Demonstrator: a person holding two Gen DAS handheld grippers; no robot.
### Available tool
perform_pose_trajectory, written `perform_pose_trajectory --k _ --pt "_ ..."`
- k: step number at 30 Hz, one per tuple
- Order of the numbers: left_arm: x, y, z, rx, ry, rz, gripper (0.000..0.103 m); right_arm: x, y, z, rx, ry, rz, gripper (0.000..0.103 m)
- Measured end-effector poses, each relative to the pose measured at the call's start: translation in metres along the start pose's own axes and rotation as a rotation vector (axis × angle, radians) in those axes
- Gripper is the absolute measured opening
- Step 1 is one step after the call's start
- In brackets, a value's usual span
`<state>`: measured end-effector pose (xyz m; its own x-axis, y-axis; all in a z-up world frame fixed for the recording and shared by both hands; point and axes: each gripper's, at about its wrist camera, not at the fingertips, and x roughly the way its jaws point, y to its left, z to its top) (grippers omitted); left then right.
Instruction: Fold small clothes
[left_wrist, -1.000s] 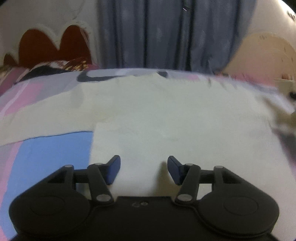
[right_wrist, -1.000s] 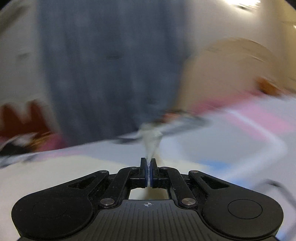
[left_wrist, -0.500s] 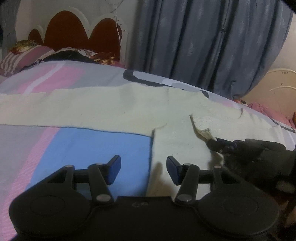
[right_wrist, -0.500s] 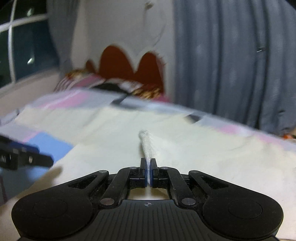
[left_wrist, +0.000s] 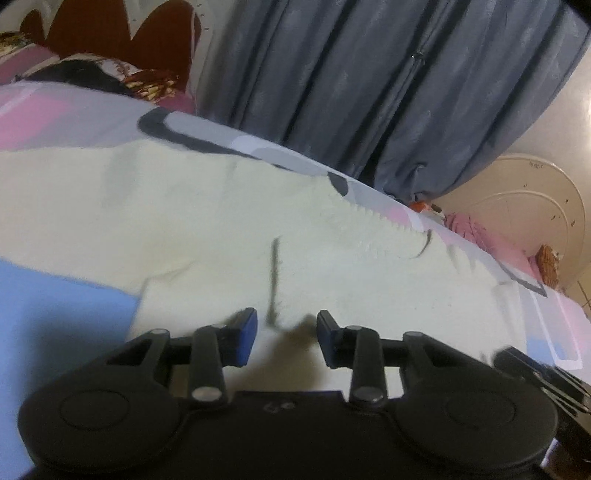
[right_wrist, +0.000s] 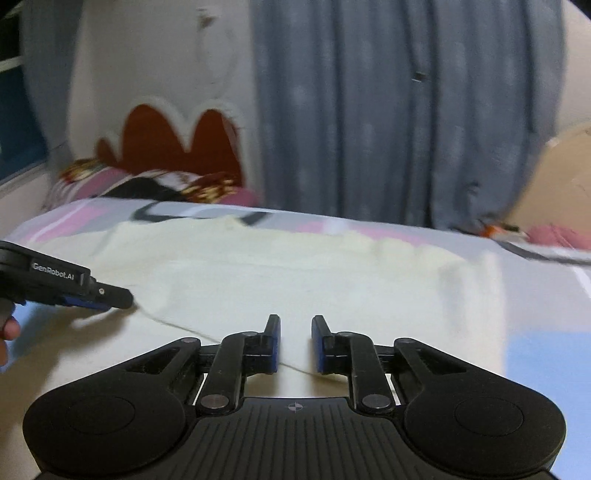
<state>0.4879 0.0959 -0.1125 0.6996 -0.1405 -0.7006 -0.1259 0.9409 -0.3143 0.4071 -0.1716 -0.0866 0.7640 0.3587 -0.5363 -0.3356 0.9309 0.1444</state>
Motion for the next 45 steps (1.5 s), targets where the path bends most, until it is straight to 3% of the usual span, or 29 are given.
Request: perform_pose_trajectory --k 1,3,8,14,20,25,27,29,30,32,34,36,40,43,45 --pt "0.004 -0.003 0.002 0.012 0.001 0.001 0.026 -0.009 -0.007 0.002 0.020 0.001 -0.013 0.019" --pt "0.012 -0.007 0.004 0.024 -0.010 0.023 0.005 -0.018 -0.023 -0.001 0.066 0.004 -0.036 0.019" --pt "-0.014 -0.006 0.006 0.046 -0.131 0.011 0.005 -0.044 -0.056 -0.007 0.213 -0.063 -0.094 0.018" --pt "-0.023 0.021 0.009 0.044 -0.145 0.076 0.005 -0.066 -0.125 -0.006 0.484 -0.133 -0.201 0.018" --pt "-0.025 0.040 0.005 0.010 -0.161 0.096 0.005 -0.063 -0.130 0.007 0.448 -0.123 -0.173 0.018" --pt "-0.014 0.032 0.004 0.080 -0.129 0.133 0.005 -0.042 -0.103 0.008 0.363 -0.083 -0.107 0.018" --pt "-0.009 0.031 0.002 0.105 -0.115 0.140 0.008 -0.029 -0.091 0.006 0.300 -0.053 -0.088 0.018" --pt "-0.008 0.034 0.001 0.111 -0.109 0.138 0.018 -0.015 -0.080 -0.003 0.240 0.003 -0.099 0.018" --pt "-0.010 0.036 0.001 0.109 -0.117 0.143 0.021 -0.006 -0.077 -0.006 0.195 0.048 -0.137 0.018" --pt "-0.021 0.037 0.003 0.099 -0.164 0.182 0.030 -0.003 -0.075 -0.007 0.165 0.056 -0.179 0.018" --pt "-0.032 0.032 0.003 0.131 -0.236 0.179 0.031 -0.009 -0.074 -0.001 0.142 0.023 -0.228 0.018" --pt "-0.032 0.022 0.003 0.171 -0.257 0.156 0.032 -0.012 -0.074 0.008 0.155 -0.041 -0.182 0.017" --pt "-0.001 -0.004 0.005 0.229 -0.193 0.125 0.041 0.030 -0.061 0.033 0.069 -0.052 -0.119 0.017" --pt "0.024 -0.014 0.003 0.281 -0.161 0.156 0.052 0.078 -0.063 0.036 -0.004 0.036 -0.198 0.017" --pt "0.029 -0.010 0.003 0.288 -0.166 0.160 0.054 0.092 -0.083 0.028 0.043 0.035 -0.244 0.015"
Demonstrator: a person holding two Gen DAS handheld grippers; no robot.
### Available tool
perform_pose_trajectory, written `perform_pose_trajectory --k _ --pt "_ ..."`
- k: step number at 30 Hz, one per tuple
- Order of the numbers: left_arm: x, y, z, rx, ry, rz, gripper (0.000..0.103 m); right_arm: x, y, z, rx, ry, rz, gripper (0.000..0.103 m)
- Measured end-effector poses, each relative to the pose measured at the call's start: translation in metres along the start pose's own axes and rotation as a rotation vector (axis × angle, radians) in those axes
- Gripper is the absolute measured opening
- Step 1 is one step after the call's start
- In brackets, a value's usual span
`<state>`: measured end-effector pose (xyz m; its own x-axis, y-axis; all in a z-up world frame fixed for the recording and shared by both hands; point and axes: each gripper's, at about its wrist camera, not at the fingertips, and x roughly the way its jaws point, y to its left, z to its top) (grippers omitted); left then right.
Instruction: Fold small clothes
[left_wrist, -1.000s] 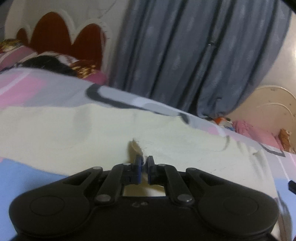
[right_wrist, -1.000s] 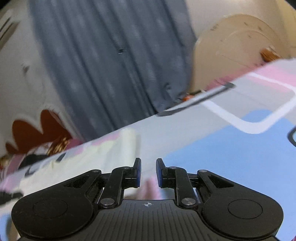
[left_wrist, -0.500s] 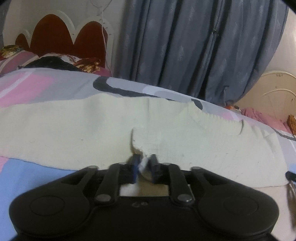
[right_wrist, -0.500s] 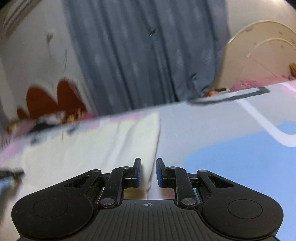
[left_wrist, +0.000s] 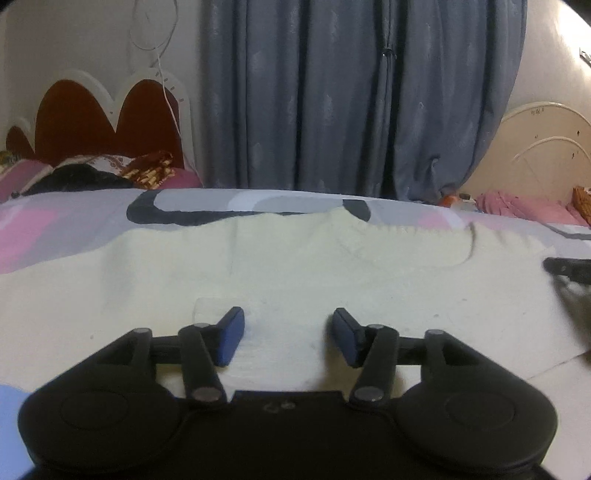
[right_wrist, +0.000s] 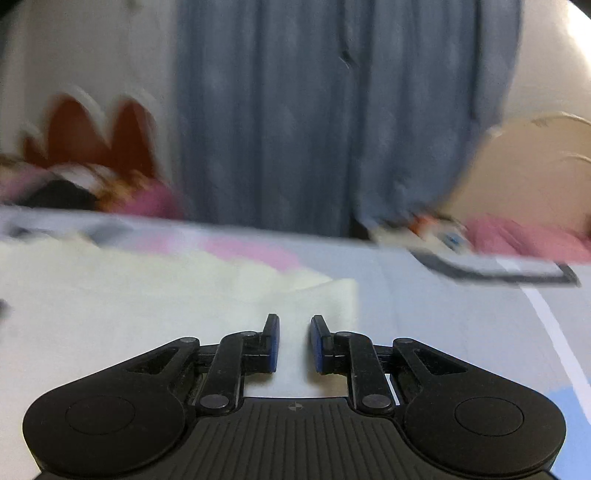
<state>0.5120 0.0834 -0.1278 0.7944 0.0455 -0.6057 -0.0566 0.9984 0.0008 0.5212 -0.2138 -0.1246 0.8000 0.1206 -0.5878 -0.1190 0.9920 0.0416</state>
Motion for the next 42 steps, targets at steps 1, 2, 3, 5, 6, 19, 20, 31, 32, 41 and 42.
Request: perform_pose_trajectory --k 1,2,3,5,6,19,20,31,32,41,42 --pt "0.000 0.003 -0.001 -0.009 0.001 -0.008 0.055 0.001 -0.006 0.000 0.024 0.003 0.000 0.014" --pt "-0.001 0.006 -0.002 -0.012 0.001 -0.015 0.055 0.000 -0.007 -0.001 0.019 0.008 -0.005 0.014" --pt "-0.001 0.007 -0.003 -0.008 0.000 -0.019 0.055 -0.001 -0.005 -0.002 -0.001 0.008 -0.025 0.014" --pt "-0.010 0.008 -0.004 -0.003 -0.005 -0.006 0.052 -0.005 -0.004 -0.005 -0.016 0.015 -0.039 0.014" --pt "-0.017 0.006 -0.004 0.001 -0.018 0.003 0.053 -0.010 -0.006 -0.004 -0.013 0.017 -0.042 0.014" --pt "-0.032 -0.010 -0.026 0.042 -0.013 0.022 0.057 -0.071 0.031 -0.045 -0.140 0.001 0.010 0.014" --pt "-0.033 -0.003 -0.027 0.038 -0.015 0.035 0.057 -0.071 0.024 -0.043 -0.125 0.004 -0.028 0.014" --pt "-0.034 -0.003 -0.030 0.056 0.002 0.027 0.060 -0.081 0.046 -0.048 -0.159 0.036 0.001 0.014" --pt "-0.036 -0.002 -0.029 0.065 0.007 0.021 0.060 -0.081 0.049 -0.045 -0.171 0.044 -0.007 0.014" --pt "-0.084 0.101 -0.046 -0.108 -0.043 0.136 0.069 -0.103 0.076 -0.033 -0.135 0.036 0.071 0.015" --pt "-0.090 0.124 -0.050 -0.152 -0.043 0.167 0.069 -0.105 0.081 -0.034 -0.137 0.045 0.078 0.015"
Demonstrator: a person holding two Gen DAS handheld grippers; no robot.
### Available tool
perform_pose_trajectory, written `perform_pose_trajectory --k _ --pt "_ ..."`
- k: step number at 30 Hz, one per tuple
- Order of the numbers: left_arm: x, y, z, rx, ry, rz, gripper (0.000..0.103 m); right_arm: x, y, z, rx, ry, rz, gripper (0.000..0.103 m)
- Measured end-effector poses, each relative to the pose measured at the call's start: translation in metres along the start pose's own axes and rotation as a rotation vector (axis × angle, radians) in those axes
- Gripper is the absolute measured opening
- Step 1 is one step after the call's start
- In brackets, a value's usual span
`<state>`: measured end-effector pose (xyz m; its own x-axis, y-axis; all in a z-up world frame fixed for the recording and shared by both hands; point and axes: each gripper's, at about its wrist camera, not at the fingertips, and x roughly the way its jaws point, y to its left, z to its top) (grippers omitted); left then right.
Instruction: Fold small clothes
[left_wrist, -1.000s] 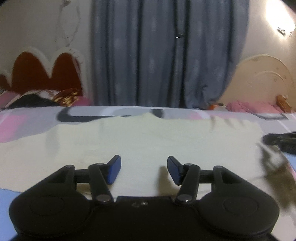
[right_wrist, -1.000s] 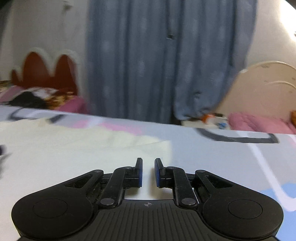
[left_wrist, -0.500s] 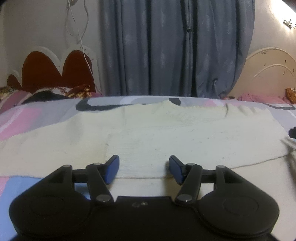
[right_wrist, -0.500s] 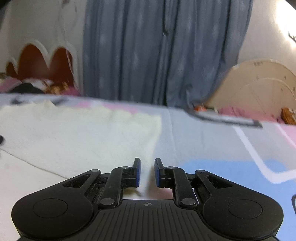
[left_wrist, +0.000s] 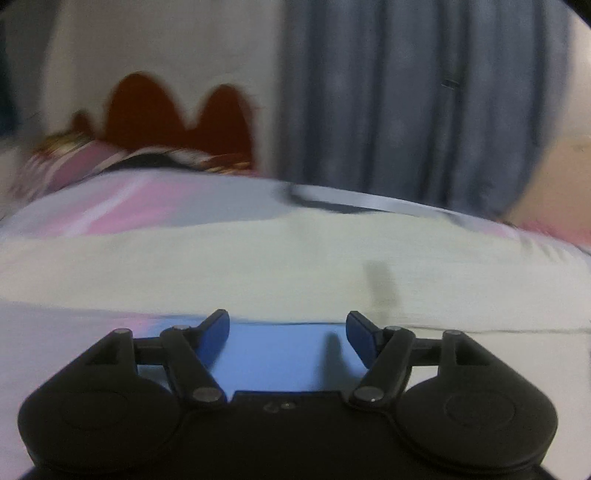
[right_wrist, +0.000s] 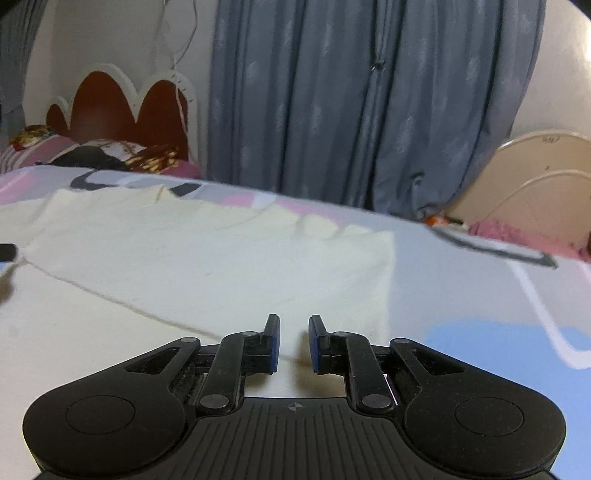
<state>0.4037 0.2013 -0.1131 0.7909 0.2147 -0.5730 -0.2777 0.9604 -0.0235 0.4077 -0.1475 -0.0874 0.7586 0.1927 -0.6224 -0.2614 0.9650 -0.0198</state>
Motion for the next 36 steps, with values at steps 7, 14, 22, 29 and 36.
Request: perform_pose_trajectory --k 7,14,22,29,36 --pt "-0.006 0.156 -0.004 -0.446 0.026 0.117 0.061 0.007 0.039 0.001 0.012 -0.020 0.049 0.016" --pt "-0.004 0.240 -0.004 -0.740 -0.041 0.034 0.061 0.021 0.071 0.012 0.017 -0.013 0.052 0.016" --pt "0.018 0.265 0.006 -0.760 -0.079 0.015 0.049 0.034 0.078 0.032 0.105 -0.014 0.052 0.016" --pt "0.000 0.238 0.017 -0.619 -0.140 0.063 0.002 0.040 0.068 0.031 0.169 0.021 0.007 0.016" --pt "-0.015 0.124 0.052 -0.318 -0.178 -0.163 0.002 0.034 0.058 0.031 0.204 0.003 -0.003 0.016"
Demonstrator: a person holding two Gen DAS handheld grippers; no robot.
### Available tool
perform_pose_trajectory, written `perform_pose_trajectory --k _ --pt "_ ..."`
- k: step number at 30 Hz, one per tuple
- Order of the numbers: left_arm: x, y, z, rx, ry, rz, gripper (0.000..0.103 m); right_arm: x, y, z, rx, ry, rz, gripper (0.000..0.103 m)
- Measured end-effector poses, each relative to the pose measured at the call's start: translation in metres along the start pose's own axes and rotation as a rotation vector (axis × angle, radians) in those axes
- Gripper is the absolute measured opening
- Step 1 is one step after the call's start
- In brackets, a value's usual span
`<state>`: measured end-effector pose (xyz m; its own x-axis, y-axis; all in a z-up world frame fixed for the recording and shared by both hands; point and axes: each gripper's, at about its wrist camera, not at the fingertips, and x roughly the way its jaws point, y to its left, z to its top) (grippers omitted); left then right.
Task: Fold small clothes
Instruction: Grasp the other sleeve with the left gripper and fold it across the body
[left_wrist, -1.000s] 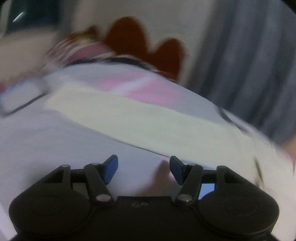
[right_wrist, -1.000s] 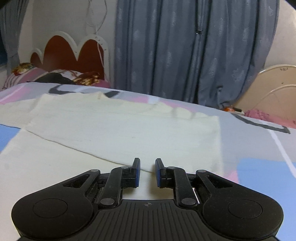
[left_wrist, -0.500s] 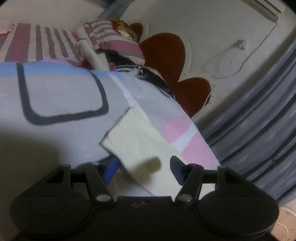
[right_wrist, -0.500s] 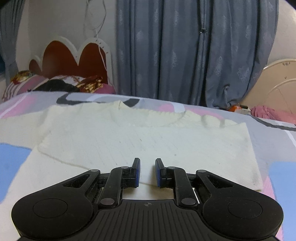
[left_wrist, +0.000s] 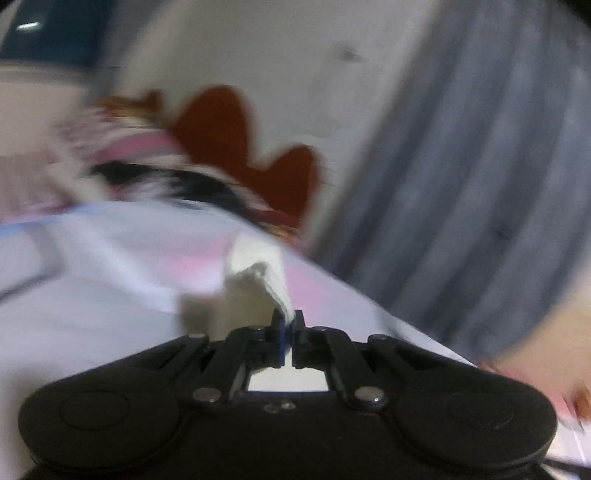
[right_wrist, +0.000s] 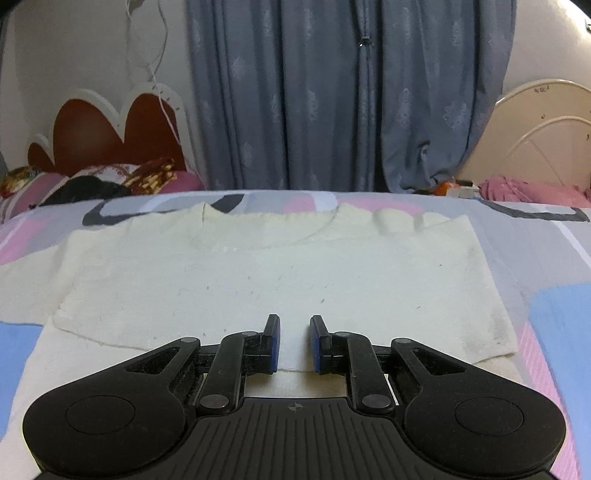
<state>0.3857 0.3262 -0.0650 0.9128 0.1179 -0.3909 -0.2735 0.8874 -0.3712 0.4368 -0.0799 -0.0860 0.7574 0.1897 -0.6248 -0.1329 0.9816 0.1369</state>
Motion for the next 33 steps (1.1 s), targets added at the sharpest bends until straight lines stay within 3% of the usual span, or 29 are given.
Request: perform_pose_trajectory --k 6,12,13,14,15,16,17,18,19,20,22,24,27,31,32,33 --pt "0.031 -0.147 -0.052 0.250 0.144 -0.202 0.002 -0.017 -0.010 0.007 0.024 -0.037 0.006 0.016" --pt "0.076 -0.231 -0.105 0.317 0.320 -0.248 0.003 -0.039 -0.032 0.013 0.062 -0.054 0.035 0.016" --pt "0.083 -0.235 -0.114 0.324 0.363 -0.271 0.007 -0.041 -0.038 0.014 0.077 -0.045 0.047 0.016" --pt "0.093 -0.234 -0.125 0.322 0.410 -0.291 0.022 -0.042 -0.041 0.014 0.090 -0.035 0.059 0.016" --pt "0.094 -0.235 -0.132 0.312 0.402 -0.311 0.024 -0.043 -0.044 0.013 0.095 -0.022 0.073 0.018" --pt "0.093 -0.231 -0.132 0.311 0.379 -0.323 0.038 -0.044 -0.045 0.013 0.093 -0.012 0.076 0.027" --pt "0.088 -0.227 -0.132 0.308 0.374 -0.338 0.057 -0.046 -0.046 0.012 0.093 -0.017 0.076 0.063" --pt "0.079 -0.223 -0.129 0.303 0.356 -0.340 0.064 -0.050 -0.046 0.011 0.091 -0.042 0.094 0.082" --pt "0.071 -0.218 -0.128 0.304 0.327 -0.327 0.072 -0.054 -0.046 0.010 0.086 -0.064 0.138 0.082" --pt "0.061 -0.212 -0.124 0.311 0.291 -0.309 0.072 -0.056 -0.044 0.009 0.086 -0.064 0.164 0.082" --pt "0.047 -0.194 -0.118 0.298 0.267 -0.257 0.070 -0.053 -0.039 0.008 0.094 -0.050 0.215 0.074" --pt "0.042 -0.170 -0.112 0.253 0.265 -0.213 0.066 -0.046 -0.033 0.006 0.121 -0.022 0.264 0.061" --pt "0.038 -0.137 -0.107 0.217 0.265 -0.106 0.064 -0.028 -0.015 0.005 0.126 0.028 0.330 0.058" --pt "0.044 -0.114 -0.107 0.183 0.297 -0.042 0.062 0.002 0.012 0.003 0.099 0.093 0.360 0.057" --pt "0.046 -0.113 -0.106 0.178 0.294 -0.046 0.064 0.006 0.019 0.003 0.080 0.088 0.348 0.047" --pt "0.050 -0.113 -0.105 0.177 0.291 -0.050 0.065 0.009 0.024 0.004 0.061 0.088 0.335 0.023"
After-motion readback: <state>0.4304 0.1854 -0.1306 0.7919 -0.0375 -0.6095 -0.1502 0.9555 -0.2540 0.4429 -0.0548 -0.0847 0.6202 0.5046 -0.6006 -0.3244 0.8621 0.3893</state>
